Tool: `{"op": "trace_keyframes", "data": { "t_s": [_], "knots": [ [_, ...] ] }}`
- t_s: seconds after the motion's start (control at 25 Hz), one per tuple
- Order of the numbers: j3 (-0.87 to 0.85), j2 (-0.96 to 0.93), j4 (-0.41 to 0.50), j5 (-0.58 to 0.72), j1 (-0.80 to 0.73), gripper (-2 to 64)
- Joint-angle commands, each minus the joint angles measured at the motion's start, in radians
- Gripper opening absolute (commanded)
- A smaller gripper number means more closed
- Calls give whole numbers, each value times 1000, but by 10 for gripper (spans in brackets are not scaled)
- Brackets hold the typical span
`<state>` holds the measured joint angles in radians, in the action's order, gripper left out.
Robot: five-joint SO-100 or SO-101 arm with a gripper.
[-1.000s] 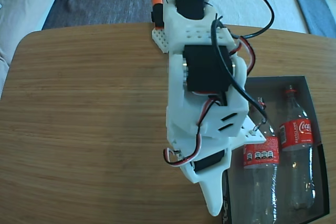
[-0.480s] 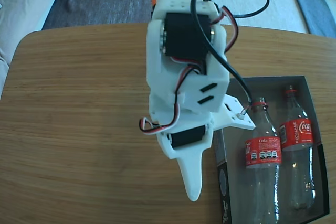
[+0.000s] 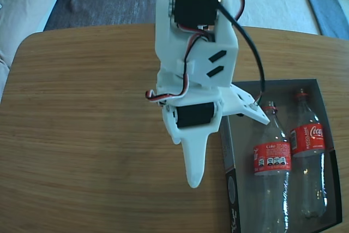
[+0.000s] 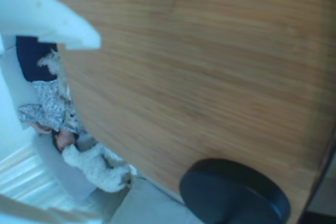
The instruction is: Grasp the bottles and put them in the box.
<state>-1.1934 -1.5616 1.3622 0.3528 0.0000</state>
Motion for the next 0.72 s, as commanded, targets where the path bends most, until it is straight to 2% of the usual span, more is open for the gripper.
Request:
{"op": "trace_keyframes", "data": {
  "t_s": [0.0,0.16,0.32,0.4,0.56,0.68],
  "knots": [
    [-28,-104,-31,-26,0,343],
    [-123,-193,-77,-71,0,294],
    [-222,-284,-80,-114,0,253],
    [-267,-321,-80,-118,0,203],
    [-345,-396,-78,-118,0,62],
    [-405,-448,-78,-118,0,22]
  ]
}}
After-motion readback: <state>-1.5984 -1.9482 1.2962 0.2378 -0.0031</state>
